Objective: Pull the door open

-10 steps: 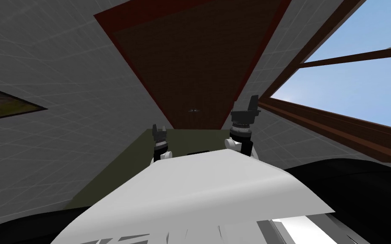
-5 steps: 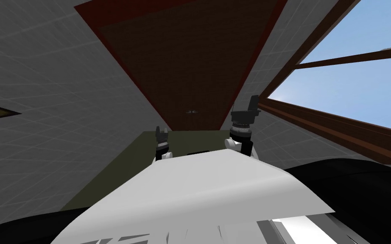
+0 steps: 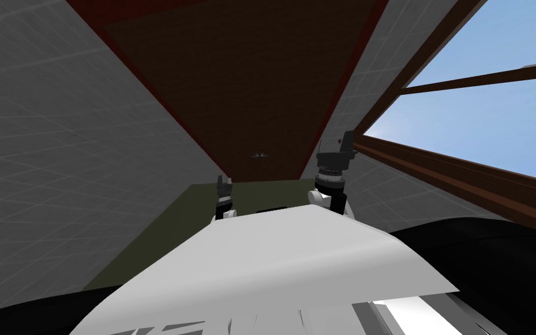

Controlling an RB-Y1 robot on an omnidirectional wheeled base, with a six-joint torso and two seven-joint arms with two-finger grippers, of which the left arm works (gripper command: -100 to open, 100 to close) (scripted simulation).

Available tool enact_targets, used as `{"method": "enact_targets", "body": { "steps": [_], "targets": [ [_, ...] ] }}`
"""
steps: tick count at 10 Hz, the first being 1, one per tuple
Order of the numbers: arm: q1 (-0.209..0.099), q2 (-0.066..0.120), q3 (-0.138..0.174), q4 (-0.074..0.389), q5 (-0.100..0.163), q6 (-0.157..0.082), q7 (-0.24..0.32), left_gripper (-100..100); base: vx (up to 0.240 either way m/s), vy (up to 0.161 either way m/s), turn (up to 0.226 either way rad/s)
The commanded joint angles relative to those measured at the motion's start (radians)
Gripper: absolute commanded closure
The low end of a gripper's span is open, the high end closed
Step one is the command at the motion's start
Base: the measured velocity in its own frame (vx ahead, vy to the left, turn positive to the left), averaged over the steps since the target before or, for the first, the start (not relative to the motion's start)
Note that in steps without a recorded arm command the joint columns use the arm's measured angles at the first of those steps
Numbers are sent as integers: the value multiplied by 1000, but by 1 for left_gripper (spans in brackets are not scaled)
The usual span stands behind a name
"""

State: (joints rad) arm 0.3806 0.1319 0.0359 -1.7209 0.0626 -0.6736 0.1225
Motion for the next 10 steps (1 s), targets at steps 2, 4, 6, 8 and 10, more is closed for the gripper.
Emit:
{"method": "enact_targets", "body": {
  "steps": [2, 4, 6, 8, 10],
  "targets": [
    [-17, 13, 4, 59, 3, -17, 9, -100, 61, -24, -32],
    [-31, 25, 6, 113, 5, -29, 17, -100, 88, -34, -85],
    [-45, 37, 8, 169, 7, -40, 25, -100, 121, -35, -85],
    [-59, 48, 9, 224, 10, -52, 34, -100, 108, -40, -81],
    [-72, 60, 11, 279, 12, -64, 42, -100, 97, -24, -83]
  ]
}}
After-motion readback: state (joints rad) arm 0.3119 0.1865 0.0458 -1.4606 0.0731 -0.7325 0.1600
